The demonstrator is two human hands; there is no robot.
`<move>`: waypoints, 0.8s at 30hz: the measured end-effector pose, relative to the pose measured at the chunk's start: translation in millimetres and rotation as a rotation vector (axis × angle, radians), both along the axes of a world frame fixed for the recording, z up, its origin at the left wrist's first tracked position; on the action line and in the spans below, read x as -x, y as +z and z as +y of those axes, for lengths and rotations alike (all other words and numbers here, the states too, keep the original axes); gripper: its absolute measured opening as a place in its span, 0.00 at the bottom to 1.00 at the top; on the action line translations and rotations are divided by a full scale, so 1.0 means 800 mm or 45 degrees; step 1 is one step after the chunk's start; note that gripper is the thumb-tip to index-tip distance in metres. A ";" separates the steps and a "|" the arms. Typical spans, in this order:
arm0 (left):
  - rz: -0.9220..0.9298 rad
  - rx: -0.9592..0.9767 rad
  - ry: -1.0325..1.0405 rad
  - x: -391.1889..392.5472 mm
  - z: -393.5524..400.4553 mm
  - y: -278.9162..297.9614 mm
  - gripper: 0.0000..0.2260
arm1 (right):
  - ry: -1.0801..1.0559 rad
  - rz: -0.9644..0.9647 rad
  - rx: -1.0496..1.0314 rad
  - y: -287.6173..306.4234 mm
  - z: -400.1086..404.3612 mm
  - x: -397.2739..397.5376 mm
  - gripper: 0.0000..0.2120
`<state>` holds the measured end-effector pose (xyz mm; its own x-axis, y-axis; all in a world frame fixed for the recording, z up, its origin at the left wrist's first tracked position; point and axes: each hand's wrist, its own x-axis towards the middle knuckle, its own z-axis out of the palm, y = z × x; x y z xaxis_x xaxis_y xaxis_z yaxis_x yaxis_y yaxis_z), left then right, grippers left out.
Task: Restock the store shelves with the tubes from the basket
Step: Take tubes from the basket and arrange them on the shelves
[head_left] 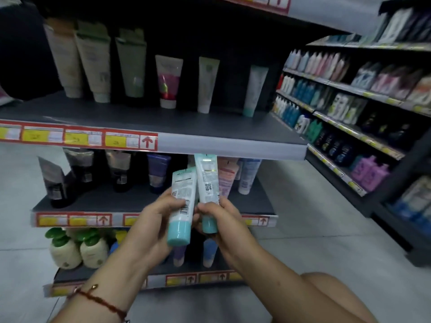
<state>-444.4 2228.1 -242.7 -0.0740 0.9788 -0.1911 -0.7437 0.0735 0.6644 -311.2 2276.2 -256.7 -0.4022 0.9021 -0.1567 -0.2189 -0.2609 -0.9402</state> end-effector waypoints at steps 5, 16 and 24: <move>0.484 -0.267 0.099 -0.018 0.010 0.080 0.26 | -0.180 -0.116 -0.412 0.077 0.012 -0.035 0.13; 0.815 -0.356 0.483 -0.013 0.042 0.111 0.23 | -0.612 -0.595 -0.760 0.213 0.183 -0.068 0.19; 0.845 -0.359 0.536 0.017 0.066 0.107 0.22 | -0.676 -0.928 -0.575 0.175 0.325 -0.037 0.24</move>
<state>-458.1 2280.6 -156.7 -0.4555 0.8486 0.2690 -0.1194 -0.3577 0.9262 -281.2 2536.4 -117.0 0.1263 0.9723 0.1966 0.4643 0.1172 -0.8779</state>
